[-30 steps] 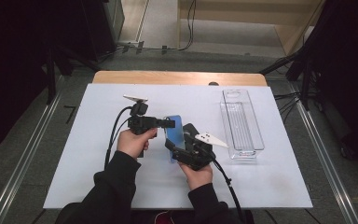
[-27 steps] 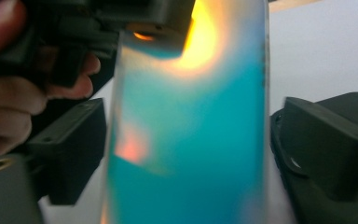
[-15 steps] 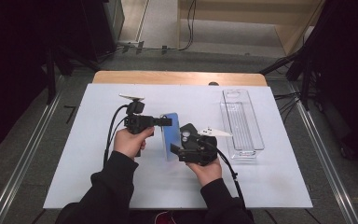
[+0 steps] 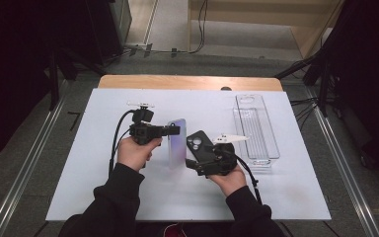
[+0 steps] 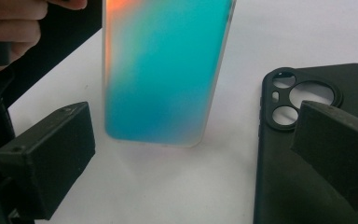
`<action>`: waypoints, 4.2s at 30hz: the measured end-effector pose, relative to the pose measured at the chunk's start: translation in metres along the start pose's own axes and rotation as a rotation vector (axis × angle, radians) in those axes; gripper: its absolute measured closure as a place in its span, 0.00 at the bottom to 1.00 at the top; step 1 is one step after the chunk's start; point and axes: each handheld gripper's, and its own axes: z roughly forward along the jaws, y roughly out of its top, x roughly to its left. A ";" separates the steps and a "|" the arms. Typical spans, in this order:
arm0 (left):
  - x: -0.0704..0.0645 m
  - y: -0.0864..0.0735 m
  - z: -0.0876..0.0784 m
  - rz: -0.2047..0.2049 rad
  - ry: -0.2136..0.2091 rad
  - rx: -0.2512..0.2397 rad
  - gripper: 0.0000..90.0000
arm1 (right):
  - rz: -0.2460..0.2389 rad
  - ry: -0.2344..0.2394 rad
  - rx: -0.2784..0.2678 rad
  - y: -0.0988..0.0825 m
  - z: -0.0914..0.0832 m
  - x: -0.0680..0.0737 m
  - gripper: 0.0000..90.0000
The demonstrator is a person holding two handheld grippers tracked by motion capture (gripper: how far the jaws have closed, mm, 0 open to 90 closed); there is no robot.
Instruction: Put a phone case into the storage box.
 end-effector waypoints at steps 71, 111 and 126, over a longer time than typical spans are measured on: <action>-0.035 -0.044 0.024 0.225 -0.052 -0.187 0.90 | -0.111 -0.074 -0.019 0.030 0.014 0.011 0.13; -0.017 -0.042 -0.023 0.214 -0.121 -0.050 0.36 | -0.123 -0.027 -0.003 0.044 -0.014 -0.001 0.16; 0.002 -0.059 -0.030 0.313 -0.134 0.086 0.36 | -0.155 0.026 0.036 0.056 -0.034 -0.013 0.16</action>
